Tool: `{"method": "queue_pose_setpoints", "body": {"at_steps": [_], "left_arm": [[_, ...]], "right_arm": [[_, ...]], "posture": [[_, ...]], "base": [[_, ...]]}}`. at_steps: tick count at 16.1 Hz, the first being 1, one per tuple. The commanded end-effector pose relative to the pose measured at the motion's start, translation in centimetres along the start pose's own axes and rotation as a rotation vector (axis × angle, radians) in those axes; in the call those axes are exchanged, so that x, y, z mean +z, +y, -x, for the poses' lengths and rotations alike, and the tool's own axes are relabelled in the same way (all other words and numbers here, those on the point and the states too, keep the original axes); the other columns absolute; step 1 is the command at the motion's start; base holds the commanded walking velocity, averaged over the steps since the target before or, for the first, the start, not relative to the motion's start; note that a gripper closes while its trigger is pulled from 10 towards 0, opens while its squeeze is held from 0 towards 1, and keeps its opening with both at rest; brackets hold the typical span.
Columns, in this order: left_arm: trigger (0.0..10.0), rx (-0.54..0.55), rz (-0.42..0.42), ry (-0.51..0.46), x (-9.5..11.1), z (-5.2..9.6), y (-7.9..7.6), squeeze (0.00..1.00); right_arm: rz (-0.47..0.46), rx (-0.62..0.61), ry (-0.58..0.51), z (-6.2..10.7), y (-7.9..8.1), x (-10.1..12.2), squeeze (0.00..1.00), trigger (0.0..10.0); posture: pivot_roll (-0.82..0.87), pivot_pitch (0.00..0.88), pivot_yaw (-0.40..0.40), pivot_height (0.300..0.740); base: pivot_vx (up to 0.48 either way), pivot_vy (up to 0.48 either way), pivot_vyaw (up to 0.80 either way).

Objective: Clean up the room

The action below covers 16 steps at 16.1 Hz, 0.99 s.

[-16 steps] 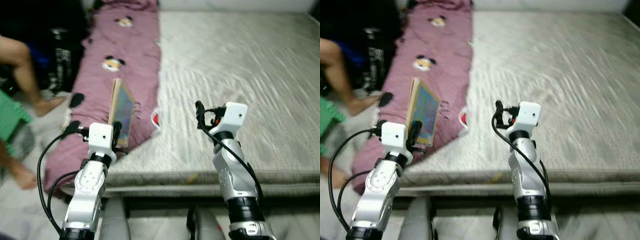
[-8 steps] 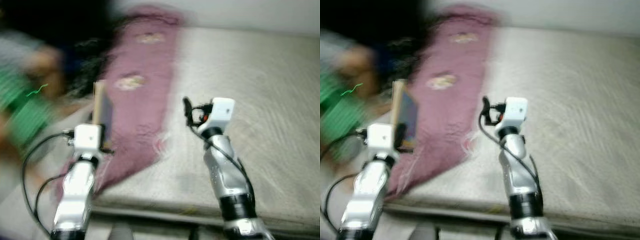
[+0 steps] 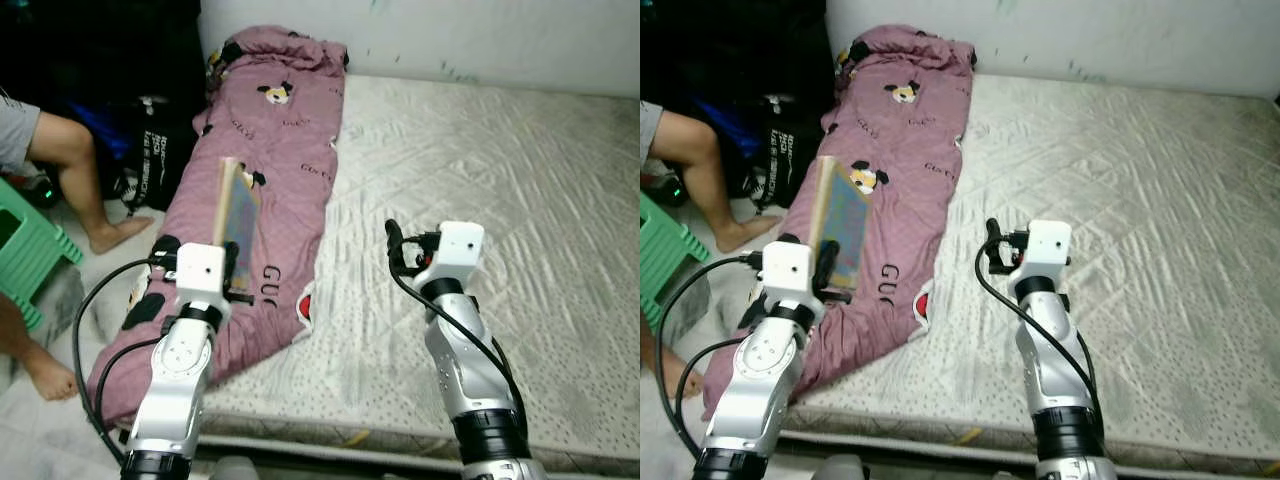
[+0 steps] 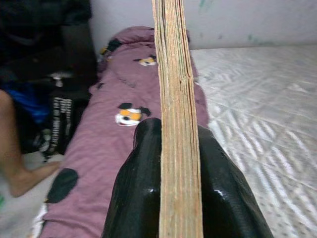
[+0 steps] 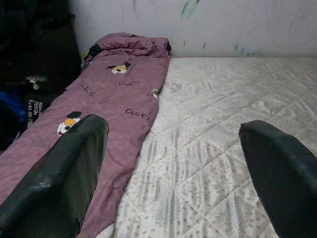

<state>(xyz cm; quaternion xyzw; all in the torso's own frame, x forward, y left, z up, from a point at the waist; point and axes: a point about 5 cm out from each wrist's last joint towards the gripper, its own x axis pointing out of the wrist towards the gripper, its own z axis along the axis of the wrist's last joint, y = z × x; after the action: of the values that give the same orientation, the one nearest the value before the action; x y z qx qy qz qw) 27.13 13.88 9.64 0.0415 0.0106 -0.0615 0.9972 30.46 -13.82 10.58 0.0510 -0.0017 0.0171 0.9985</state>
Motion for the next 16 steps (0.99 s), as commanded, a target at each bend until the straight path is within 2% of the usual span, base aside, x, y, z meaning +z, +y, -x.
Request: {"method": "queue_pose_setpoints", "body": {"at_steps": [1, 3, 8, 9, 13, 16], "left_arm": [[10.0, -0.029, 0.005, -0.028, 0.7, 0.0, -0.5, 0.0], [10.0, -0.038, 0.012, -0.024, 0.5, -0.1, -0.7, 0.0], [10.0, -0.075, 0.035, -0.031, 0.8, -0.5, -1.7, 0.0], [10.0, -0.077, 0.035, -0.032, 0.8, -0.6, -1.7, 0.0], [10.0, -0.075, 0.049, -0.032, 0.8, -0.5, -1.7, 0.0], [10.0, -0.08, 0.049, -0.032, 0.8, -0.6, -1.8, 0.0]], "right_arm": [[0.001, -0.016, -0.006, 0.1, -0.3, 0.2, 0.0, 10.0], [-0.009, -0.025, 0.015, 0.2, -0.2, -0.4, 0.0, 10.0], [-0.036, 0.05, 0.012, -0.4, 2.2, -0.4, 0.0, 10.0], [-0.035, 0.047, 0.012, -0.5, 2.2, -0.4, 0.0, 10.0], [-0.025, 0.045, 0.019, -0.7, 1.8, -0.4, 0.0, 10.0], [-0.027, 0.05, 0.016, -0.7, 1.9, -0.4, 0.0, 10.0]], "posture": [[0.04, 0.0, -0.01, 0.74], [0.04, 0.0, -0.014, 0.74], [0.04, 0.0, -0.012, 0.74], [0.04, 0.0, -0.014, 0.74], [0.04, 0.0, -0.019, 0.74], [0.04, 0.0, -0.019, 0.74]], "base": [[0.0, 0.0, 0.0], [0.0, 0.0, -0.25], [0.0, 0.0, -0.8], [0.0, 0.0, -0.71], [0.0, 0.0, 0.0], [0.0, -0.199, -0.6]]}}
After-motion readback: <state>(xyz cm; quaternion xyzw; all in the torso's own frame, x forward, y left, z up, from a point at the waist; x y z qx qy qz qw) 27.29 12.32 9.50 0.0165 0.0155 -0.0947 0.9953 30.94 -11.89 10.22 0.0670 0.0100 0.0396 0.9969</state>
